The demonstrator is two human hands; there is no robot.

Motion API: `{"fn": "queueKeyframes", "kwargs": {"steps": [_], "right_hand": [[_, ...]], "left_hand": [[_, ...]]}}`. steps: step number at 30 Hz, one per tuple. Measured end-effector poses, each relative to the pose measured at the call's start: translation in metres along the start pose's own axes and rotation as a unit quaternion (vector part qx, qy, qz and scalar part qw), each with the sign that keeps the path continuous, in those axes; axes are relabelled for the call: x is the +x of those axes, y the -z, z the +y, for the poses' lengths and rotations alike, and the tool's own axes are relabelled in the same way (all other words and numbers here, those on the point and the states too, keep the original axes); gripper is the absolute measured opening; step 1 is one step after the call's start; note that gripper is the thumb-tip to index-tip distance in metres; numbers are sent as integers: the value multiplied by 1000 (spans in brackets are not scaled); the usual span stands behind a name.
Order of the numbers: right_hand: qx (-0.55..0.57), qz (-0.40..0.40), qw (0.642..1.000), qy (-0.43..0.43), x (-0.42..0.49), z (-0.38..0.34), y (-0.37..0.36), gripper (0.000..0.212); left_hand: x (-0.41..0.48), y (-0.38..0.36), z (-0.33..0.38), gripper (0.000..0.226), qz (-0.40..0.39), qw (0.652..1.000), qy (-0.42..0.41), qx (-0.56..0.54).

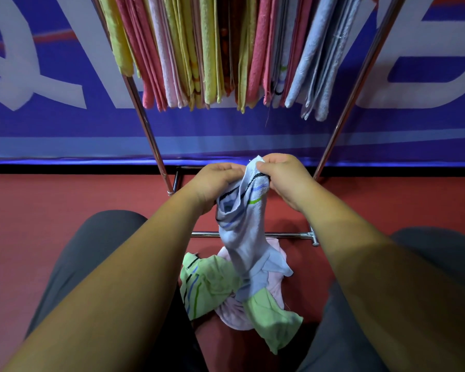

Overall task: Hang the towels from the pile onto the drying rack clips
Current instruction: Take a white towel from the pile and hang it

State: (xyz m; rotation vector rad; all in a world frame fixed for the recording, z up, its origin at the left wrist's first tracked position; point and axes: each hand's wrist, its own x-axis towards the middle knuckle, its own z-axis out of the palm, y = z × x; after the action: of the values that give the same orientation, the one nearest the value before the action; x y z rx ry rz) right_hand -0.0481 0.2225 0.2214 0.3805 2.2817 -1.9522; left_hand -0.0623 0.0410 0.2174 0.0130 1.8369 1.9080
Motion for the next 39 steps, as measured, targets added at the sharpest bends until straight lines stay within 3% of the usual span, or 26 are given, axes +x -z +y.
{"fn": "queueKeyframes", "kwargs": {"steps": [7, 12, 19, 33, 39], "right_hand": [[-46, 24, 998, 34, -6, -3, -2, 14], [-67, 2, 996, 57, -2, 4, 2, 11], [-73, -24, 995, 67, -1, 6, 2, 13], [-68, 12, 997, 44, 1, 0, -2, 34], [-87, 42, 991, 90, -4, -4, -1, 14]], "left_hand": [[-5, -3, 3, 12, 50, 994, -26, 98], [1, -4, -1, 15, 88, 995, -37, -3], [5, -1, -3, 21, 45, 997, -40, -43], [7, 0, -2, 23, 2, 995, -56, -83], [5, -1, 1, 27, -31, 995, -52, -81]]}}
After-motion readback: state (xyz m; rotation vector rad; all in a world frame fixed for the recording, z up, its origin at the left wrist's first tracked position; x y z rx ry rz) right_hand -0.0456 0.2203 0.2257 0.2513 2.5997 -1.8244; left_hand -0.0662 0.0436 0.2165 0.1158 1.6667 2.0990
